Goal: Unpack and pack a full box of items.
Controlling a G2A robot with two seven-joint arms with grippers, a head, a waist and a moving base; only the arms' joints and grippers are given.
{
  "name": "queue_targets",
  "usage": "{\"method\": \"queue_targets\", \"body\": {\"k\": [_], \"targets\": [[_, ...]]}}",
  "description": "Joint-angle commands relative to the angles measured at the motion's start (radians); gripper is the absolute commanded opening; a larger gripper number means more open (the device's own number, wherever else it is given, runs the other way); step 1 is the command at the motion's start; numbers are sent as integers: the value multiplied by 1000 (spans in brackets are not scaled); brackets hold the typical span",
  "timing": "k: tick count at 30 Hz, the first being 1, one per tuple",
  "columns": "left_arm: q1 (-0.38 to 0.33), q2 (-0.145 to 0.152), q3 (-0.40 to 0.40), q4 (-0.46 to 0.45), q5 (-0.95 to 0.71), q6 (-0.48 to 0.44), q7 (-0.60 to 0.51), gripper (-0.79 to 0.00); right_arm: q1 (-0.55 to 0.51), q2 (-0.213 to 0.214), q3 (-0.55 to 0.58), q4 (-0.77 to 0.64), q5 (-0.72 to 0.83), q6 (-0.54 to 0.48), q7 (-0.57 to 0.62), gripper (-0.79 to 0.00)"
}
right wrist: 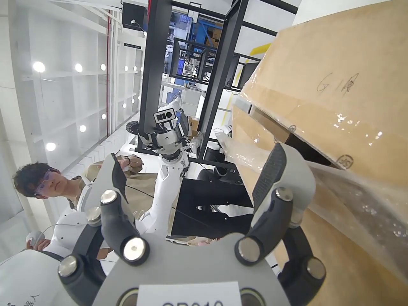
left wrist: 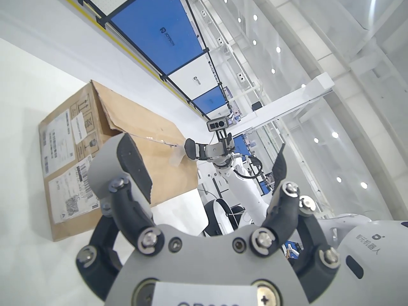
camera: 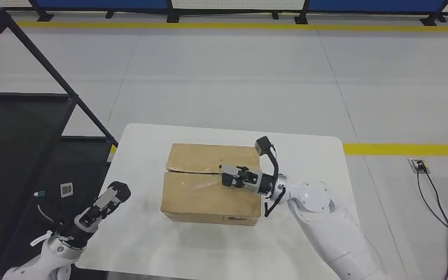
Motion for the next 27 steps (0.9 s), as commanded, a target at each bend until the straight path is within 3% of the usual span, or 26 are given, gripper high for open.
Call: {"method": "queue_targets", "body": {"k": [1, 8, 18, 27], "targets": [[3, 1, -2, 3, -4, -4, 0, 0, 7, -4, -12, 0, -14, 3, -18, 0], [7, 3, 20, 7, -37, 17, -21, 0, 8, -11, -23, -15, -18, -41, -50, 0], [-105, 8, 163, 2, -37, 253, -105, 0, -29, -3, 6, -38, -10, -87, -32, 0], [-216, 9, 277, 78, 175, 157, -76, 0, -81, 8, 56, -74, 49, -176, -7, 0]]}}
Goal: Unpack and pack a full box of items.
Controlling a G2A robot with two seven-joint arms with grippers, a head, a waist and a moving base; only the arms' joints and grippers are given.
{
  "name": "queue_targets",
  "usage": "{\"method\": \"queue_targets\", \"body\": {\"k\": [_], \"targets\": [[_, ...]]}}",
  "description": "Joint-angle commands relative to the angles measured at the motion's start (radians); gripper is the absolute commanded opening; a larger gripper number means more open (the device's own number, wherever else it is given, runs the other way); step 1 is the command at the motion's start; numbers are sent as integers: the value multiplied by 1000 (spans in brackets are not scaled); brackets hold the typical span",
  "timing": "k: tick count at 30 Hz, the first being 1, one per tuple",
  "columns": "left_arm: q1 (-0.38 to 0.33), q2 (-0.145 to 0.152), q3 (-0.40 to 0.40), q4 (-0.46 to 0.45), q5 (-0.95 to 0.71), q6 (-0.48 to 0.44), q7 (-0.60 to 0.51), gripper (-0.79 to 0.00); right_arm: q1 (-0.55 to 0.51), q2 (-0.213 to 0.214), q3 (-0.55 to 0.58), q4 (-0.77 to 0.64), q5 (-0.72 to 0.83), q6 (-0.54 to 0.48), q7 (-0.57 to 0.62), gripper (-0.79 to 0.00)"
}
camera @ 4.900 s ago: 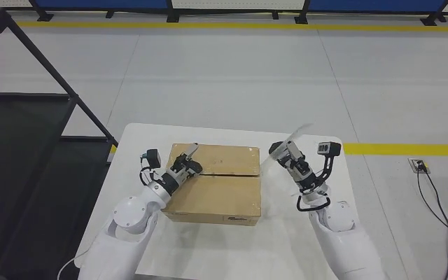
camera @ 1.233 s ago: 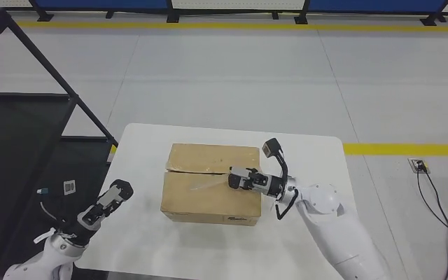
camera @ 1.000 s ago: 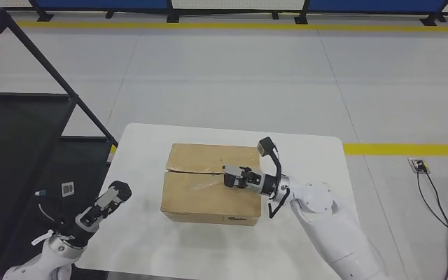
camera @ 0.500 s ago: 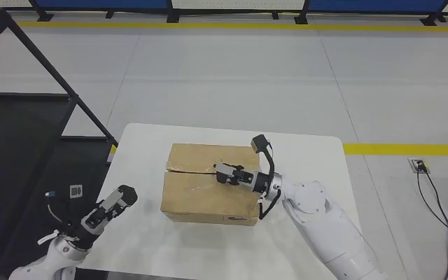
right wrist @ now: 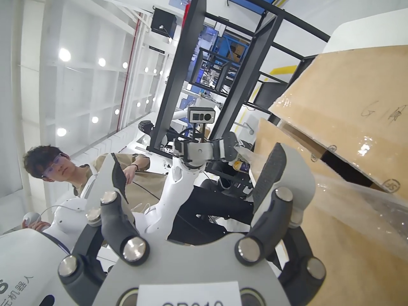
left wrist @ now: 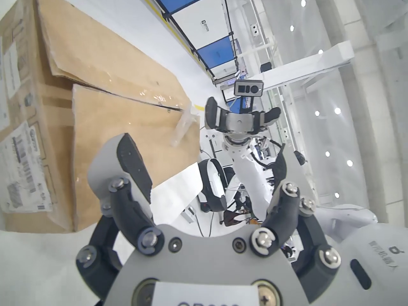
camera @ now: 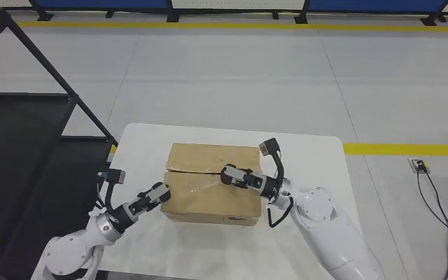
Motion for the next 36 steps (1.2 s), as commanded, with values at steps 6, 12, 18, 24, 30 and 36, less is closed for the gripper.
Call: {"method": "queue_targets", "body": {"k": [6, 12, 18, 24, 30, 36], "targets": [[-65, -2, 76, 55, 161, -78, 44, -9, -26, 10, 35, -18, 29, -3, 29, 0], [-102, -4, 124, 81, 216, -79, 69, -148, -54, 19, 70, -34, 48, -22, 42, 0], [-121, -2, 145, 87, 213, -71, 52, -428, -86, 29, 106, -53, 67, -40, 49, 0], [-131, 1, 157, 91, 228, -58, 44, -471, -107, 35, 128, -66, 79, -48, 56, 0], [-144, 3, 170, 101, 223, -45, 30, -499, -121, 40, 140, -77, 89, -52, 60, 0], [-168, 7, 169, 105, 204, -30, 16, -785, -122, 43, 145, -74, 101, -53, 68, 0]]}}
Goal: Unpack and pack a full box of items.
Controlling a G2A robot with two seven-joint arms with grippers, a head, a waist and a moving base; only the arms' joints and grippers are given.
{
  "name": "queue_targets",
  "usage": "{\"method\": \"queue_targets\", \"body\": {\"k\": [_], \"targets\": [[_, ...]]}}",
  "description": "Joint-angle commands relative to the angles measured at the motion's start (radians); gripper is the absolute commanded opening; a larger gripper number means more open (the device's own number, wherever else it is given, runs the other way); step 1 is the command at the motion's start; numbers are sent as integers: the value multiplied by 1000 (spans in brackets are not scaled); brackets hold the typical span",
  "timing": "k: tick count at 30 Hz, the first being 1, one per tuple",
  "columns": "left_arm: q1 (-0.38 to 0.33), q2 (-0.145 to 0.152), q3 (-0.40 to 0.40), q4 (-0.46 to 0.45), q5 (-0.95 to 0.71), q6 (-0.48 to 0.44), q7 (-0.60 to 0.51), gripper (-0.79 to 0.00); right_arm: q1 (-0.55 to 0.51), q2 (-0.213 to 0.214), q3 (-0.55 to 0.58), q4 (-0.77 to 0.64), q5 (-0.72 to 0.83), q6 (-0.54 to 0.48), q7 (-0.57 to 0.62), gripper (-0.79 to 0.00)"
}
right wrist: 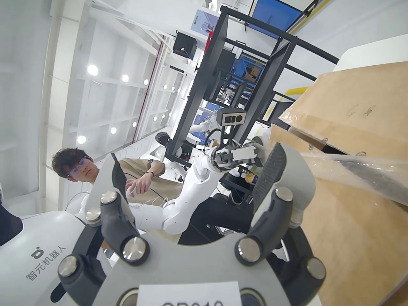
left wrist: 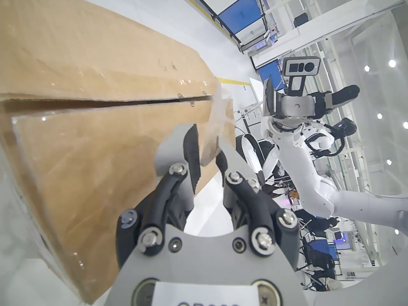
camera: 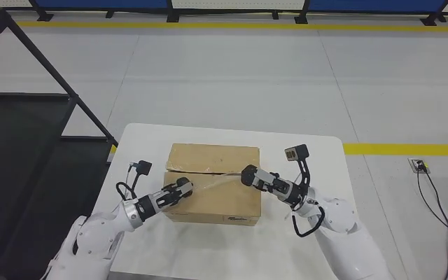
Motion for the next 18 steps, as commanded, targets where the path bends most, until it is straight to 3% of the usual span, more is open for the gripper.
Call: {"method": "queue_targets", "body": {"k": [1, 18], "targets": [[-8, 1, -2, 1, -28, 11, -7, -785, 3, 1, 1, 7, 0, 1, -2, 0], [-94, 11, -7, 48, -158, 91, -103, -785, 62, -8, -31, 75, -59, 18, -108, 0]]}}
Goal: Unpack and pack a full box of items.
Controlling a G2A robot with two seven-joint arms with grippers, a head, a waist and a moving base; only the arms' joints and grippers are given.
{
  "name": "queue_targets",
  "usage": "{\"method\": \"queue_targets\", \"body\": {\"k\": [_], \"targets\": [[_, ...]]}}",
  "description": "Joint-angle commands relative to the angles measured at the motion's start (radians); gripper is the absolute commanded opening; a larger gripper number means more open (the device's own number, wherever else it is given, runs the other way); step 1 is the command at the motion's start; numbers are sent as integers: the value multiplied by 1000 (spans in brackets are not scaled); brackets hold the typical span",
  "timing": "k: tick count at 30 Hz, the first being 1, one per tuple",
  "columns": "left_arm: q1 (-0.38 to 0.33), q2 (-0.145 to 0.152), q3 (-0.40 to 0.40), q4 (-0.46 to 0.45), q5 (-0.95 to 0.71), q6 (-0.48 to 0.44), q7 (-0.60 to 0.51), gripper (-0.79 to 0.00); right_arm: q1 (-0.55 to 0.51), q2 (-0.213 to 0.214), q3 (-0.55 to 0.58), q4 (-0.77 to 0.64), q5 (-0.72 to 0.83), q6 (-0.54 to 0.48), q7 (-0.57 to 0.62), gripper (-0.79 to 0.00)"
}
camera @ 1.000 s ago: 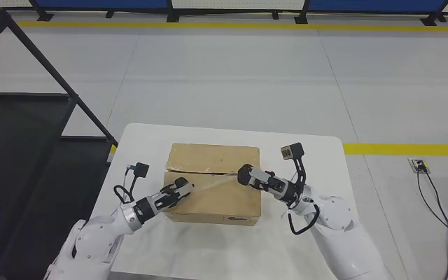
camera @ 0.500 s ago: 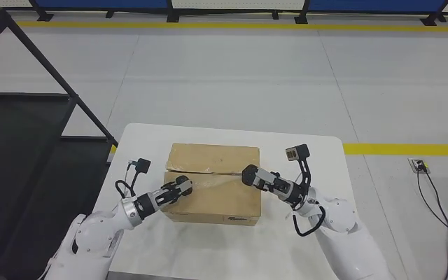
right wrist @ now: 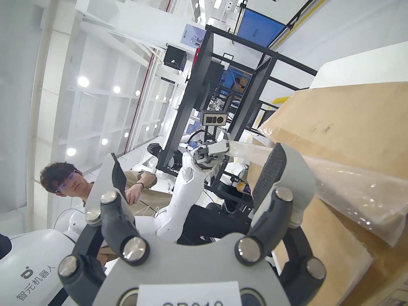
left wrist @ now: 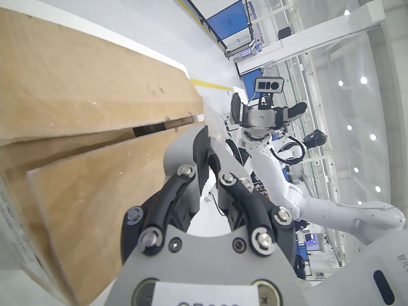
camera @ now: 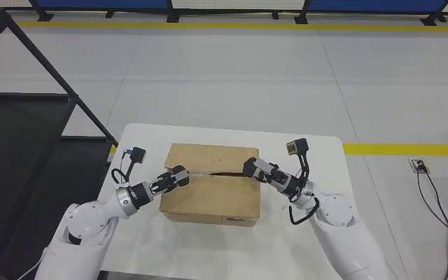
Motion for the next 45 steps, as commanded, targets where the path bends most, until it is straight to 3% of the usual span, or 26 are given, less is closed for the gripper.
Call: {"method": "queue_targets", "body": {"k": [1, 6, 11, 16, 45], "targets": [[-3, 1, 3, 6, 2, -1, -8, -785, 6, -2, -6, 7, -2, 5, -10, 0], [-13, 3, 16, 23, 22, -10, 2, -785, 38, -7, -24, 29, 3, 60, -25, 0], [-29, 3, 32, 38, 29, -14, 15, -785, 95, -13, -54, 72, -16, 192, -29, 0], [-39, 3, 41, 44, 30, -16, 27, -785, 130, -17, -75, 113, -5, 252, 26, 0], [-92, 13, 78, 110, 46, 32, 18, -785, 205, -33, -128, 200, -18, 311, 62, 0]]}}
